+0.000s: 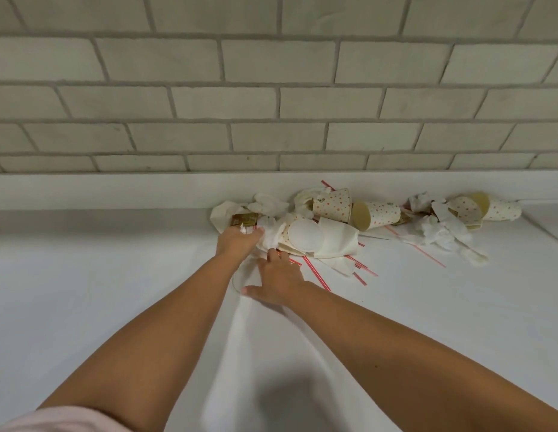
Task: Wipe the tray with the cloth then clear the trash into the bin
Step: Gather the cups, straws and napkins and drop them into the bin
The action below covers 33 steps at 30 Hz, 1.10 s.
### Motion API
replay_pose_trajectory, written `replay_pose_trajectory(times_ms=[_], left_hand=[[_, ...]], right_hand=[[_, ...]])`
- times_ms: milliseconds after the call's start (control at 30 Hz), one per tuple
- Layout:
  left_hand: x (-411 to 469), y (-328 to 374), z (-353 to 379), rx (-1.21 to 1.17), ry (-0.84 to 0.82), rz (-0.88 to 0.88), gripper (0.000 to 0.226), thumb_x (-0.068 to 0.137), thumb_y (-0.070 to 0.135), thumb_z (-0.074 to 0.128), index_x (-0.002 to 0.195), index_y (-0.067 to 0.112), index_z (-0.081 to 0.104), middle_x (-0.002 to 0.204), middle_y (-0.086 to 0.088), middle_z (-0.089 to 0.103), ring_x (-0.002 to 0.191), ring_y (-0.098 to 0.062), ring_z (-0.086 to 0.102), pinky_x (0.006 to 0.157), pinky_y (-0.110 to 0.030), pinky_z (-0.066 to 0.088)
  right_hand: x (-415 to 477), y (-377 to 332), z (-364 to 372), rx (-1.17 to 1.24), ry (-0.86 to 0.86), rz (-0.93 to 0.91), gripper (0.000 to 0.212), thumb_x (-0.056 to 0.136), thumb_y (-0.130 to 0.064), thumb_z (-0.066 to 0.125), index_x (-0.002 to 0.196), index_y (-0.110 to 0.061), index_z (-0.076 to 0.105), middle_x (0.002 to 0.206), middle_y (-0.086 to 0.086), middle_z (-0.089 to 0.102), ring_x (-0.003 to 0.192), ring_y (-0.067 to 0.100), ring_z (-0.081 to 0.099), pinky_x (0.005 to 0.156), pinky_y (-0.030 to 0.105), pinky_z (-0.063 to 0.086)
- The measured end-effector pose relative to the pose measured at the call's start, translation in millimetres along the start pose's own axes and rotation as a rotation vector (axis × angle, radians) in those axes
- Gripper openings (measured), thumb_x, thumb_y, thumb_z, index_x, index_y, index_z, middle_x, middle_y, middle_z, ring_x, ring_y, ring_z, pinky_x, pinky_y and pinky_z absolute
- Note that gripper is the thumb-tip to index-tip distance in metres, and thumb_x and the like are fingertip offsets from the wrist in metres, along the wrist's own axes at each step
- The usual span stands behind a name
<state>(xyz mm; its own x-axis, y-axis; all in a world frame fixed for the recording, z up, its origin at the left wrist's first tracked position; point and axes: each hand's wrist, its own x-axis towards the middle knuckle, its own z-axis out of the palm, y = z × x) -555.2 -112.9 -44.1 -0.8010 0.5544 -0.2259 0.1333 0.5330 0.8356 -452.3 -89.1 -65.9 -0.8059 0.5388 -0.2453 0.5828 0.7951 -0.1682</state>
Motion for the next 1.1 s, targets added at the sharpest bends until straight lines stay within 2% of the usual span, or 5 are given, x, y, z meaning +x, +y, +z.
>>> replay_pose_trajectory(times_ms=[200,400,567,833,1100], left_hand=[[13,6,12,0.042,-0.061,-0.032,0.043,0.077,0.028,0.074,0.107,0.002,0.058,0.107,-0.016,0.061,0.091,-0.027,0.062,0.076,-0.034,0.052],[10,12,8,-0.149,-0.107,0.132,0.001,0.077,0.010,0.062,0.076,0.009,0.062,0.076,-0.007,0.061,0.077,-0.024,0.059,0.064,-0.028,0.044],[0,35,-13,-0.239,-0.021,0.280,0.011,0.069,0.007,0.061,0.079,0.011,0.057,0.071,-0.003,0.057,0.066,-0.019,0.055,0.060,-0.025,0.043],[1,43,-28,-0.250,-0.008,0.196,0.021,0.076,0.007,0.053,0.061,0.014,0.041,0.060,-0.003,0.041,0.058,-0.019,0.041,0.056,-0.025,0.033],[7,35,-21,-0.312,-0.047,0.046,0.025,0.088,0.004,0.043,0.066,0.016,0.043,0.059,-0.001,0.050,0.064,-0.020,0.053,0.055,-0.021,0.041]], right_hand=[[-1,9,-11,0.243,-0.067,0.036,0.089,0.075,-0.044,0.072,0.143,-0.013,0.023,0.141,0.008,0.033,0.134,0.028,0.030,0.105,0.046,0.038],[-7,30,-20,0.708,-0.018,0.049,0.051,0.079,-0.011,0.070,0.123,-0.008,0.045,0.113,0.006,0.053,0.097,0.016,0.047,0.081,0.027,0.042],[-10,66,-53,0.795,0.040,0.038,0.011,0.085,-0.008,0.064,0.084,0.002,0.062,0.073,0.006,0.049,0.067,0.017,0.046,0.057,0.024,0.034],[11,102,-73,0.508,0.159,0.172,0.027,0.080,-0.022,0.072,0.103,-0.013,0.061,0.130,0.007,0.045,0.123,0.029,0.039,0.103,0.038,0.039],[24,108,-60,0.307,0.122,0.183,0.050,0.075,-0.026,0.075,0.118,-0.010,0.056,0.124,0.007,0.048,0.120,0.028,0.041,0.097,0.035,0.039]])
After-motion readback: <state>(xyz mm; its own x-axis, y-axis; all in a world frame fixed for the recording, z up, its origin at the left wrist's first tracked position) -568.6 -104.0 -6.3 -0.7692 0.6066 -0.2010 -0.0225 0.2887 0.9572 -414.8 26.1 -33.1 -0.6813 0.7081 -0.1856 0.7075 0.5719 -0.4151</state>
